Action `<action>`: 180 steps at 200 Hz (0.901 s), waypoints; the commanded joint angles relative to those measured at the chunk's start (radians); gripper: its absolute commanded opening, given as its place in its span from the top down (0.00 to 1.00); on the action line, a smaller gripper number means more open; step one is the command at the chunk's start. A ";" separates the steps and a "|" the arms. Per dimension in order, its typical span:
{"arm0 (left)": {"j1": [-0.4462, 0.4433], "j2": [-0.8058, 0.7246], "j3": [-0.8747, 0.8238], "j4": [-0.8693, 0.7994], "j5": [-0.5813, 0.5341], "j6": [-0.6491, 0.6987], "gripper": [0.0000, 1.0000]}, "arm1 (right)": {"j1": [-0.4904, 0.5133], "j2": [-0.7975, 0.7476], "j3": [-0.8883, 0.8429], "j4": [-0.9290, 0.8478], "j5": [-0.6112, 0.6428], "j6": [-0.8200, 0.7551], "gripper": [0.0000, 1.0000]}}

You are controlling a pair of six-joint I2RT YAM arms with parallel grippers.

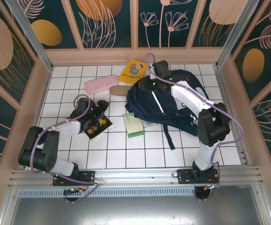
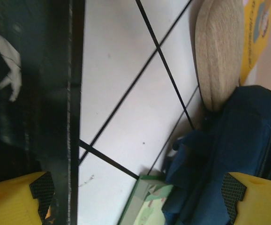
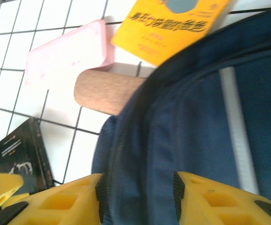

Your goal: Pack the student bag

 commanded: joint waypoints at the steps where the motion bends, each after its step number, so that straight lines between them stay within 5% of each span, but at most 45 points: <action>1: 0.007 -0.051 0.083 -0.220 -0.115 0.098 0.06 | 0.056 0.071 0.064 0.002 -0.054 0.007 0.55; 28: 0.048 -0.077 0.113 -0.390 -0.205 0.208 0.10 | 0.119 0.141 0.137 0.013 -0.078 0.002 0.55; 96: 0.169 -0.155 0.014 -0.456 -0.305 0.408 0.41 | 0.211 0.323 0.279 0.047 -0.156 0.003 0.58; 180: 0.169 -0.114 -0.047 -0.439 -0.317 0.418 0.60 | 0.285 0.548 0.462 0.011 -0.223 -0.016 0.62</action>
